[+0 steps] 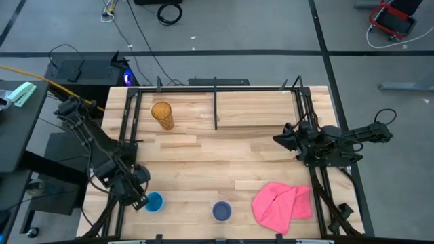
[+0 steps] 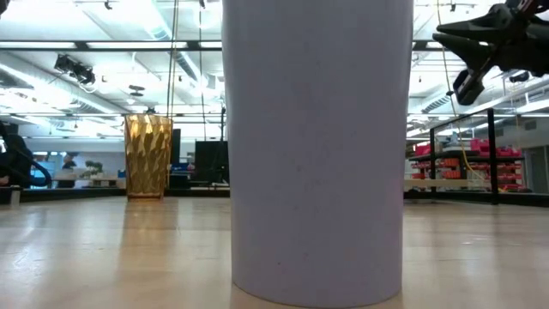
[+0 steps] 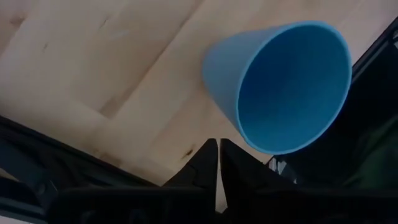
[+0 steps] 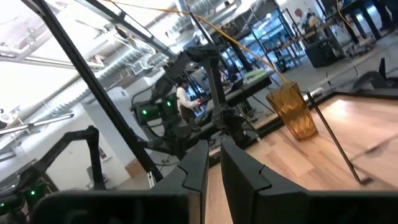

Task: Stack small to large cups/mugs on shelf
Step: Put the blue cup on the shelf

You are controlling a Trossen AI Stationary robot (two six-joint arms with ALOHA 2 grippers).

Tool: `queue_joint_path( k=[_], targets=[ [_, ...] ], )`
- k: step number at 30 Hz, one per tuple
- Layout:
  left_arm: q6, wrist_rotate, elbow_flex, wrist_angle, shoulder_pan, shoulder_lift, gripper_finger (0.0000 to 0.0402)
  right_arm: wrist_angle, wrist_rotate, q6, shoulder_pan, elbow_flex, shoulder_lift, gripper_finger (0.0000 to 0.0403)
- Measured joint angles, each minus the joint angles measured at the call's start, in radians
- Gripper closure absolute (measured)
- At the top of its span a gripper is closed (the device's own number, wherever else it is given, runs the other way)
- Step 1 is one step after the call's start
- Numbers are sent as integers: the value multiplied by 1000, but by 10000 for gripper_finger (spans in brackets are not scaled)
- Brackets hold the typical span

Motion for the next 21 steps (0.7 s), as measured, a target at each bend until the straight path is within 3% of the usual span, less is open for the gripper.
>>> queue_joint_path(
  k=[21],
  targets=[
    [-5, -54, 0, 49, 25, 3, 296, -36, 0, 23, 0, 0, 0, 353]
  ],
)
